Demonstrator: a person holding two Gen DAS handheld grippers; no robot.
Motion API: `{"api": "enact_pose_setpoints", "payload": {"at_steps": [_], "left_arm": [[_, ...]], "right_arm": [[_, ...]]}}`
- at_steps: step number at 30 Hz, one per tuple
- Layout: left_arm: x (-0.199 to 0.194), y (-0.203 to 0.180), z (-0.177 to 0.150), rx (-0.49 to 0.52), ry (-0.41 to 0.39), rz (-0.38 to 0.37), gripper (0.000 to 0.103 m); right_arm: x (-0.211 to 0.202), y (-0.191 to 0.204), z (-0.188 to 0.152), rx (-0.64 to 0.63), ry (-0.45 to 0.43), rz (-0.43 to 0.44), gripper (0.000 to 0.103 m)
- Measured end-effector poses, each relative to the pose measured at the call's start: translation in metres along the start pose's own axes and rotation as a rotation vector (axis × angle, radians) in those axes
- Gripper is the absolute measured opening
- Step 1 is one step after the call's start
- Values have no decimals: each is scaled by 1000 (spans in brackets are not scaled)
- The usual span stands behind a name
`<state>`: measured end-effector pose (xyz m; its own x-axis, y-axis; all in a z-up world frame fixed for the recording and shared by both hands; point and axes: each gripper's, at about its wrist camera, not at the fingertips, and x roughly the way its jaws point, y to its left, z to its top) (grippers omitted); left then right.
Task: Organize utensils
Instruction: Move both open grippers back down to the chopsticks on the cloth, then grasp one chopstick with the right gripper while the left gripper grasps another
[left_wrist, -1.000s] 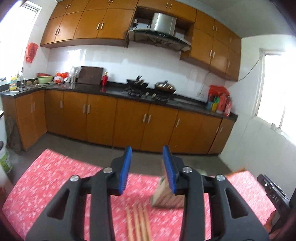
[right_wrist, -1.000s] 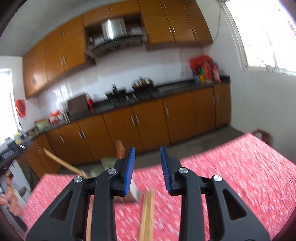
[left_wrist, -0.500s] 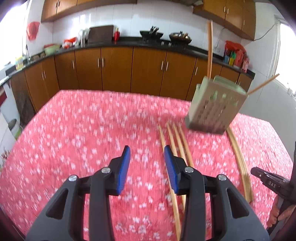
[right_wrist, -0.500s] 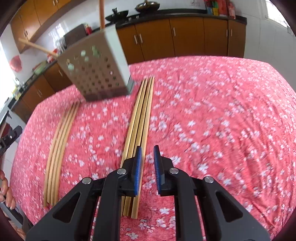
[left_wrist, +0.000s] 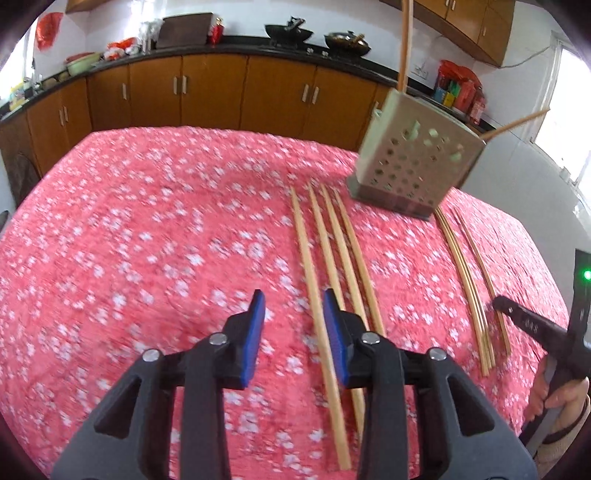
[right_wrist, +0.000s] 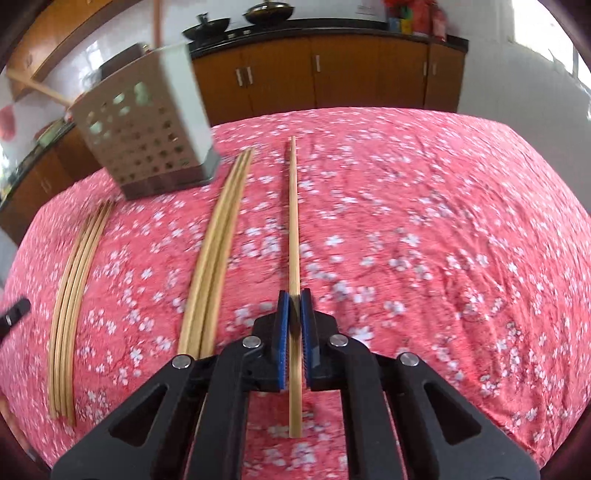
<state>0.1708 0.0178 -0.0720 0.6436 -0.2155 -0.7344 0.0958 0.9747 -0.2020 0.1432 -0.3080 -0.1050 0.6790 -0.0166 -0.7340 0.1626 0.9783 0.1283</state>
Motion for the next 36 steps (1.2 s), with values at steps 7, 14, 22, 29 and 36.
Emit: {"api": "enact_pose_setpoints", "payload": {"at_steps": [7, 14, 22, 29, 36], "left_arm": [[15, -16, -11, 54, 62, -4, 18], [24, -24, -17, 100, 83, 52, 9], [43, 14, 14, 48, 58, 160, 8], [41, 25, 12, 21, 34, 116, 9], [39, 29, 11, -8, 31, 92, 9]], "right_arm": [[0, 2, 0, -15, -11, -9, 7], [-4, 4, -5, -37, -14, -7, 8], [-2, 1, -2, -48, -38, -19, 7], [1, -2, 0, -36, -40, -14, 8], [1, -2, 0, -37, -40, -14, 8]]}}
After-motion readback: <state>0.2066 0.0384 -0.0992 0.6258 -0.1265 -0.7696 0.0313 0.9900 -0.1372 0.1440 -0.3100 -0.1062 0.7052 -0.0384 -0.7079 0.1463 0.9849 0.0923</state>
